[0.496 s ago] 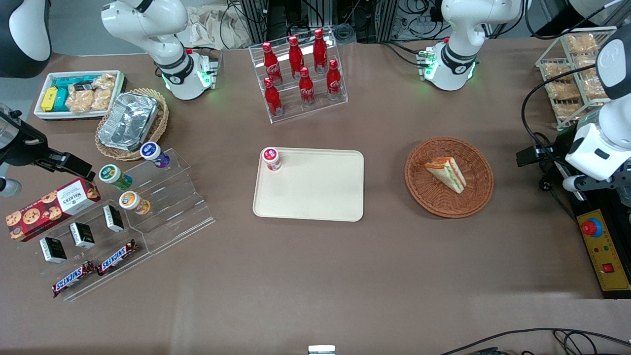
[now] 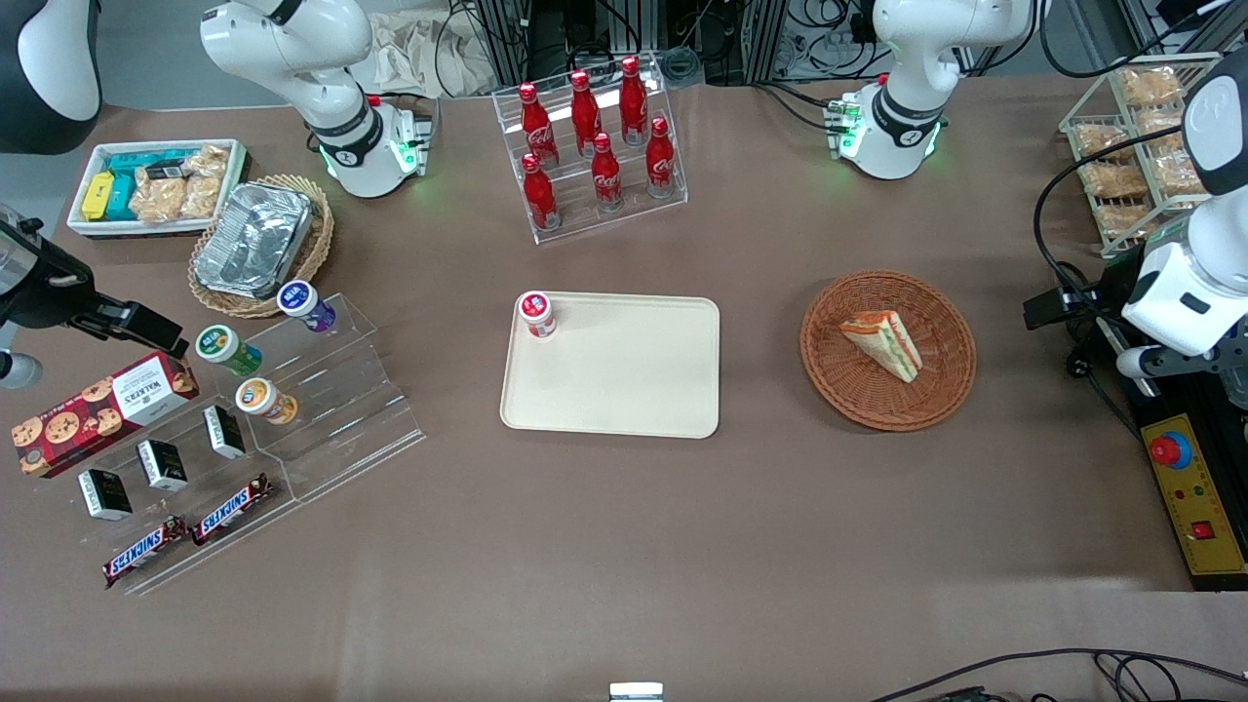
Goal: Place sandwich from basket to tray
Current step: 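Move the left gripper over the wicker basket holding the wrapped sandwich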
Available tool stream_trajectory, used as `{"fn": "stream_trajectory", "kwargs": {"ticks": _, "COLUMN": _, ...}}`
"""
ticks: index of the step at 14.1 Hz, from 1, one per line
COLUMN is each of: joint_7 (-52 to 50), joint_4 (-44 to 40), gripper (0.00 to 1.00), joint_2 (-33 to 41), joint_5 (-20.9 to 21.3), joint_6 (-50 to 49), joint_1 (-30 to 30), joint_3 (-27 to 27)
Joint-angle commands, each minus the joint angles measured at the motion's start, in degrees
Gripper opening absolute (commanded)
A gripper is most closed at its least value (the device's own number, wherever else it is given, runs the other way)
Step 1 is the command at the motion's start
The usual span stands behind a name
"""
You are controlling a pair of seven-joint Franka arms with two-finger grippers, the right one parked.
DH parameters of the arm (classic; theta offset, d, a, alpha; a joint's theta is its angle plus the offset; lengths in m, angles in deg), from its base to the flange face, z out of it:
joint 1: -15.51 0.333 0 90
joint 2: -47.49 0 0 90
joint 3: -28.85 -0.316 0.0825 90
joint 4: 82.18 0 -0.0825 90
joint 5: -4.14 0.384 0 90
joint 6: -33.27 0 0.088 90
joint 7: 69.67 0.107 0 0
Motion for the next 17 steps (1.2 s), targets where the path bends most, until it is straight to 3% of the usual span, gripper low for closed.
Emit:
{"fn": "stream_trajectory", "kwargs": {"ticks": 1, "joint_7": -0.4, "joint_4": -0.3, "gripper": 1.00, "joint_2": 1.0, "joint_5": -0.8, "joint_6": -0.5, "joint_1": -0.8, "joint_3": -0.2}}
{"fn": "stream_trajectory", "kwargs": {"ticks": 3, "joint_7": -1.2, "joint_4": 0.4, "gripper": 1.00, "joint_2": 2.7, "joint_5": -1.0, "joint_6": -1.0, "joint_1": -0.7, "joint_3": -0.2}}
{"fn": "stream_trajectory", "kwargs": {"ticks": 9, "joint_7": -4.1, "joint_4": 26.9, "gripper": 1.00, "joint_2": 17.4, "joint_5": -1.0, "joint_6": 13.4, "joint_1": -1.5, "joint_3": 1.5}}
{"fn": "stream_trajectory", "kwargs": {"ticks": 14, "joint_7": -16.4, "joint_4": 35.4, "gripper": 1.00, "joint_2": 16.3, "joint_5": -0.5, "joint_6": 24.2, "joint_1": -1.6, "joint_3": 6.6}}
{"fn": "stream_trajectory", "kwargs": {"ticks": 17, "joint_7": -17.7, "joint_4": 41.7, "gripper": 1.00, "joint_2": 16.2, "joint_5": 0.0, "joint_6": 28.9, "joint_1": -1.5, "joint_3": 7.0}}
